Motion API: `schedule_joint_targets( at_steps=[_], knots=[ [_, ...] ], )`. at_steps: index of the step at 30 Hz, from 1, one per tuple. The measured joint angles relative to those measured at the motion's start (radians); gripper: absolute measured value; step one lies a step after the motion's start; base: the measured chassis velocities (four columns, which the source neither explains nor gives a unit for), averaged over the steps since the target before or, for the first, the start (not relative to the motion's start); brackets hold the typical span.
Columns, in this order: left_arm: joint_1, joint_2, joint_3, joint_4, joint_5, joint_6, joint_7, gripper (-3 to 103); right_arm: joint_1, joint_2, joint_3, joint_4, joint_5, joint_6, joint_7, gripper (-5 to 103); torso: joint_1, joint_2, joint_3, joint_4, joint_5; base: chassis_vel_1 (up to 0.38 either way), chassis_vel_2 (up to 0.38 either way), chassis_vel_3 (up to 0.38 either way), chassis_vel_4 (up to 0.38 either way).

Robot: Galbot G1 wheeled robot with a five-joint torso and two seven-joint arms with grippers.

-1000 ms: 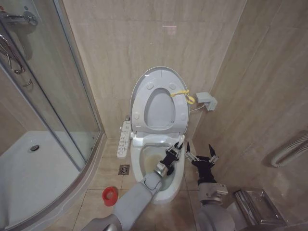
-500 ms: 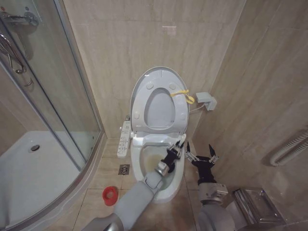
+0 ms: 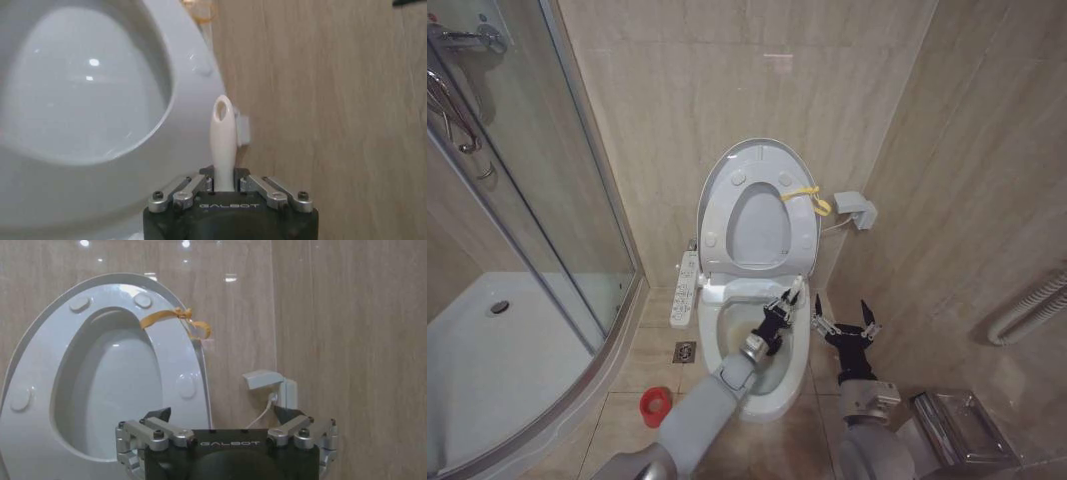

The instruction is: Open the toilet lid, clean the toilet bowl with a toilet brush, close the toilet lid, and flush.

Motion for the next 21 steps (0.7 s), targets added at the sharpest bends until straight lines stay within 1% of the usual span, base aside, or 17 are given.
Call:
schedule_joint_targets(
  at_steps=[1,4,5,6,8,9,12,13,15,16,19,21],
  knots=[
    [0.0,0.0,0.0,0.0,0.0,0.0,0.0,19,0.0,0.0,0.0,0.0,0.0,0.0,0.0,100,0.0,0.0,0.0,0.0,0.0,0.0,0.0,0.0,0.0],
    [0.058,0.085,-0.027,-0.056,0.007,-0.013,0.001,19,0.0,0.0,0.0,0.0,0.0,0.0,0.0,100,0.0,0.0,0.0,0.0008,-0.0001,0.0,0.0,0.0,0.0],
    [0.058,0.085,-0.027,-0.056,0.007,-0.013,0.001,19,0.0,0.0,0.0,0.0,0.0,0.0,0.0,100,0.0,0.0,0.0,0.0008,-0.0001,0.0,0.0,0.0,0.0],
    [0.087,0.12,-0.052,-0.086,0.012,-0.018,0.001,19,0.0,0.0,0.0,0.0,0.0,0.0,0.0,100,0.0,0.0,0.0,0.0009,0.0,0.0,0.0,0.0,0.0],
    [0.128,0.162,-0.087,-0.13,0.016,-0.022,0.0,19,0.0,0.0,0.0,0.0,0.0,0.0,0.0,100,0.0,0.0,0.0,0.0006,-0.0002,0.0,0.0,0.0,0.0],
    [0.128,0.162,-0.087,-0.13,0.016,-0.022,0.0,19,0.0,0.0,0.0,0.0,0.0,0.0,0.0,100,0.0,0.0,0.0,0.0006,-0.0002,0.0,0.0,0.0,0.0],
    [0.181,0.225,-0.141,-0.196,0.028,-0.028,0.001,19,0.0,0.0,0.0,0.0,0.0,0.0,0.0,100,0.0,0.0,0.0,0.0004,-0.0001,0.0,0.0,0.0,0.0],
    [0.181,0.225,-0.141,-0.196,0.028,-0.028,0.001,19,0.0,0.0,0.0,0.0,0.0,0.0,0.0,100,0.0,0.0,0.0,0.0004,-0.0001,0.0,0.0,0.0,0.0],
    [0.2,0.256,-0.158,-0.235,0.025,-0.028,0.001,19,0.0,0.0,0.0,0.0,0.0,0.0,0.0,100,0.0,0.0,0.0,0.0003,0.0001,0.0,0.0,0.0,0.0],
    [0.2,0.256,-0.158,-0.235,0.025,-0.028,0.001,19,0.0,0.0,0.0,0.0,0.0,0.0,0.0,100,0.0,0.0,0.0,0.0003,0.0001,0.0,0.0,0.0,0.0],
    [0.226,0.294,-0.158,-0.283,0.017,-0.026,0.007,19,0.0,0.0,0.0,0.0,0.0,0.0,0.0,100,0.0,0.0,0.0,0.0002,0.0001,0.0,0.0,0.0,0.0],
    [0.233,0.301,-0.156,-0.292,0.016,-0.026,0.012,19,0.0,0.0,0.0,0.0,0.0,0.0,0.0,100,0.0,0.0,0.0,0.0003,0.0001,0.0,0.0,0.0,0.0]
  ],
)
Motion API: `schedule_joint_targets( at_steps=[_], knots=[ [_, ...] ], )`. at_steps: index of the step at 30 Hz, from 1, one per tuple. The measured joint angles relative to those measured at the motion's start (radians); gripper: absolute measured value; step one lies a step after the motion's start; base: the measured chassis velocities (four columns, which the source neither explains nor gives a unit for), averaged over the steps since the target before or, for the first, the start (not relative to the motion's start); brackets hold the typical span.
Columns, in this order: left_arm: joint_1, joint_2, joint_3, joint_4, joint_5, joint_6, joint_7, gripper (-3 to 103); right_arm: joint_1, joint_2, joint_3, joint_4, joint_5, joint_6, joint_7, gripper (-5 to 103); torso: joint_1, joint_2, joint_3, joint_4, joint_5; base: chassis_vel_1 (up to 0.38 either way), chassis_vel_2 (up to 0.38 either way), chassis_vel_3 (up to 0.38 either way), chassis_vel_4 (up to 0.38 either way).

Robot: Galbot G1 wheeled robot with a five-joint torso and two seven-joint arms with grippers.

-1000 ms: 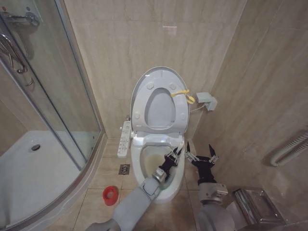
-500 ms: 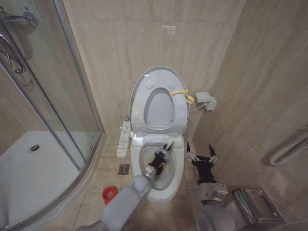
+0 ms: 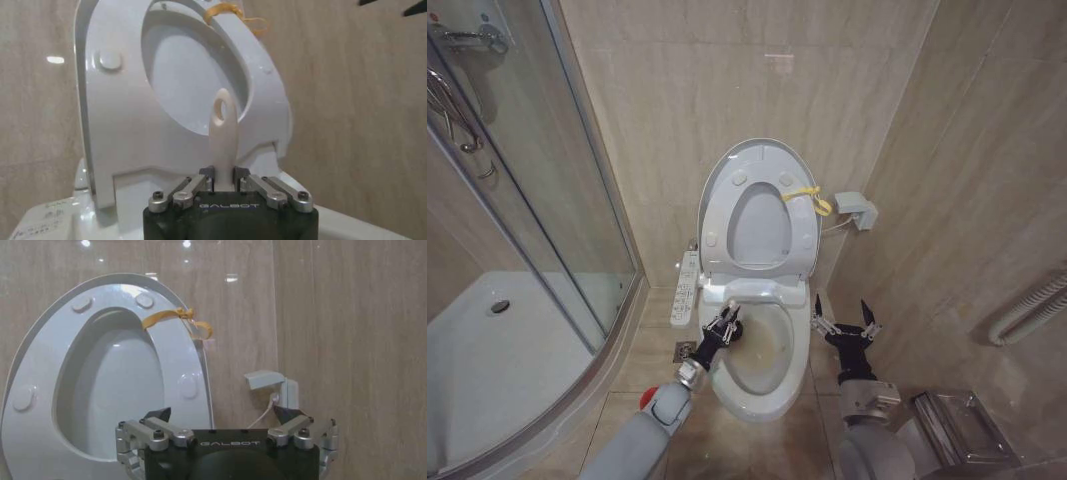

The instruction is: Open the toilet lid, clean the toilet bowl with a toilet brush, close the toilet lid, and flush.

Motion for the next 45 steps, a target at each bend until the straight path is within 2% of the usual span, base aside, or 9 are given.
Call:
schedule_joint_targets(
  at_steps=[5,11,17,27,34,42,45],
  knots=[
    [0.022,0.015,0.022,-0.017,0.009,0.0,0.026,19,0.0,0.0,0.0,0.0,0.0,0.0,0.0,100,0.0,0.0,0.0,0.0003,-0.0001,0.0,0.0,0.0,0.0],
    [-0.055,-0.055,0.025,0.043,0.015,-0.009,0.022,19,0.0,0.0,0.0,0.0,0.0,0.0,0.0,100,0.0,0.0,0.0,-0.0001,0.0002,0.0,0.0,0.0,0.0],
    [-0.14,-0.12,0.073,0.055,-0.003,0.013,0.027,19,0.0,0.0,0.0,0.0,0.0,0.0,0.0,100,0.0,0.0,0.0,0.0,0.0003,0.0,0.0,0.0,0.0],
    [-0.185,-0.197,0.133,0.104,-0.023,0.026,0.039,19,0.0,0.0,0.0,0.0,0.0,0.0,0.0,100,0.0,0.0,0.0,0.0002,0.0003,0.0,0.0,0.0,0.0],
    [-0.203,-0.269,0.161,0.19,-0.048,0.03,0.049,19,0.0,0.0,0.0,0.0,0.0,0.0,0.0,100,0.0,0.0,0.0,0.0,0.0003,0.0,0.0,0.0,0.0],
    [-0.228,-0.264,0.184,0.314,-0.054,0.024,0.082,19,0.0,0.0,0.0,0.0,0.0,0.0,0.0,100,0.0,0.0,0.0,0.0003,0.0001,0.0,0.0,0.0,0.0],
    [-0.246,-0.267,0.191,0.322,-0.064,0.024,0.084,19,0.0,0.0,0.0,0.0,0.0,0.0,0.0,100,0.0,0.0,0.0,0.0002,0.0002,0.0,0.0,0.0,0.0]
  ],
)
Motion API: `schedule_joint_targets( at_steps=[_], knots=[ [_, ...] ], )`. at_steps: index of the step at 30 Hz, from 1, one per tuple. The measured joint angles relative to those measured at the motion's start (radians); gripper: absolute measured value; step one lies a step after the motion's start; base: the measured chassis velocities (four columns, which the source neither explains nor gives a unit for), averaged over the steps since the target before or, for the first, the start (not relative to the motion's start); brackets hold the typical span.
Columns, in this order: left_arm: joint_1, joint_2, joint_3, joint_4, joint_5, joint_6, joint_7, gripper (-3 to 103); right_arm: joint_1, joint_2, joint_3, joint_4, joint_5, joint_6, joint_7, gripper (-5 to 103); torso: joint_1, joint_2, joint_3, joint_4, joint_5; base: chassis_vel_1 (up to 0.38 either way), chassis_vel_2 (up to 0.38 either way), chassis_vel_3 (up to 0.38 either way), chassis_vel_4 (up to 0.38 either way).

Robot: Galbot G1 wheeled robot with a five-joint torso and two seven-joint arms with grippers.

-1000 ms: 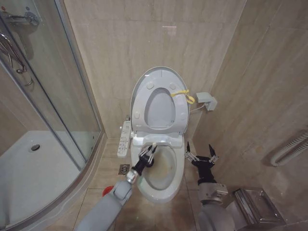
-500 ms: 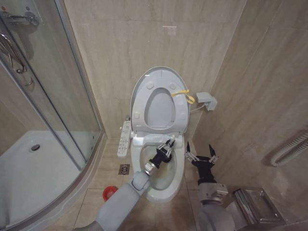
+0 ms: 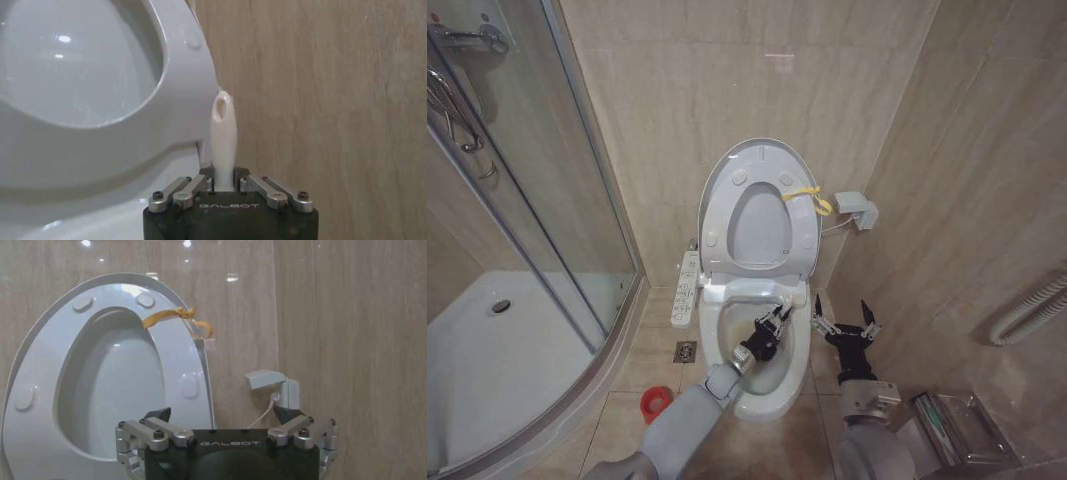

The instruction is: Open the toilet lid, clean the toilet bowl with a toilet brush, close the toilet lid, and flush.

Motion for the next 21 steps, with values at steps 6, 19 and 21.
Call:
schedule_joint_targets(
  at_steps=[6,19,21],
  knots=[
    [-0.025,-0.033,0.024,-0.042,-0.043,-0.001,0.0,19,0.0,0.0,0.0,0.0,0.0,0.0,0.0,100,0.0,0.0,0.0,-0.0004,0.0,0.0,0.0,0.0,0.0],
    [-0.043,-0.037,0.037,0.049,-0.05,-0.001,0.03,19,0.0,0.0,0.0,0.0,0.0,0.0,0.0,100,0.0,0.0,0.0,0.0001,0.0,0.0,0.0,0.0,0.0],
    [-0.051,-0.041,0.035,0.031,-0.051,-0.001,0.029,19,0.0,0.0,0.0,0.0,0.0,0.0,0.0,100,0.0,0.0,0.0,0.0,-0.0001,0.0,0.0,0.0,0.0]
  ],
)
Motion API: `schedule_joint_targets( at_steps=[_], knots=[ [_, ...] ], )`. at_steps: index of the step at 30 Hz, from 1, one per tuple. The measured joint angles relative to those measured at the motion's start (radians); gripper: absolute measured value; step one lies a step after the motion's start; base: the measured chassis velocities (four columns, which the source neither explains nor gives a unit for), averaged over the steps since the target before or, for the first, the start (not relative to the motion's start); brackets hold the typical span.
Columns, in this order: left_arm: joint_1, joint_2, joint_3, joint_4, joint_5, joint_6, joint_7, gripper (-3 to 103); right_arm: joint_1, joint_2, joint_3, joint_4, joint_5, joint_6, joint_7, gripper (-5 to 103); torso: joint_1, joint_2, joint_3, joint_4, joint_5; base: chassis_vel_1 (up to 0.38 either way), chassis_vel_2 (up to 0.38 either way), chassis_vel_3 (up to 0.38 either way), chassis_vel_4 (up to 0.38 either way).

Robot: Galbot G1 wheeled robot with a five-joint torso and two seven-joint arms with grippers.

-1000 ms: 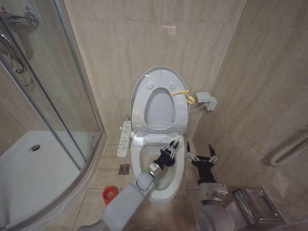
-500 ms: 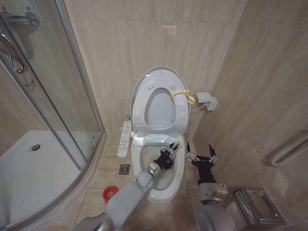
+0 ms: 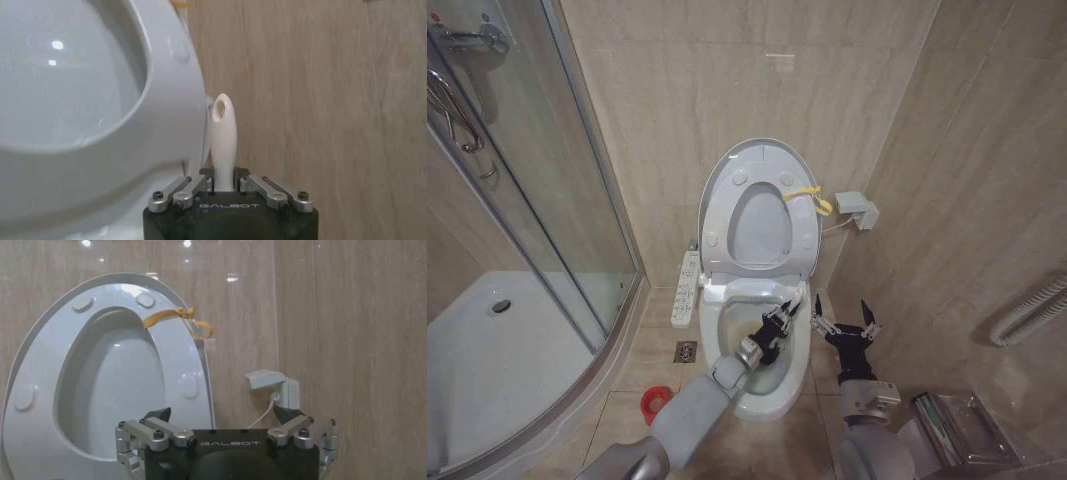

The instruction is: Open the toilet lid, clean the toilet bowl with a toilet brush, close the toilet lid, and flush.

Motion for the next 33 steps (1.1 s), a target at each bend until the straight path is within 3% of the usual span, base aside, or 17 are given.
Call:
schedule_joint_targets(
  at_steps=[7,19,25,33],
  knots=[
    [0.029,-0.001,-0.005,-0.038,0.008,-0.012,-0.003,19,0.0,0.0,0.0,0.0,0.0,0.0,0.0,100,0.0,0.0,0.0,-0.0005,-0.0002,0.0,0.0,0.0,0.0],
    [0.169,0.174,-0.085,-0.218,0.072,-0.047,-0.018,18,0.0,0.0,0.0,0.0,0.0,0.0,0.0,100,0.0,0.0,0.0,-0.0002,-0.0003,0.0,0.0,0.0,0.0],
    [0.226,0.283,-0.046,-0.342,0.022,-0.01,-0.025,18,0.0,0.0,0.0,0.0,0.0,0.0,0.0,100,0.0,0.0,0.0,-0.0002,-0.0001,0.0,0.0,0.0,0.0],
    [0.289,0.385,-0.038,-0.406,-0.005,-0.005,-0.015,18,0.0,0.0,0.0,0.0,0.0,0.0,0.0,100,0.0,0.0,0.0,0.0,-0.0002,0.0,0.0,0.0,0.0]
  ],
)
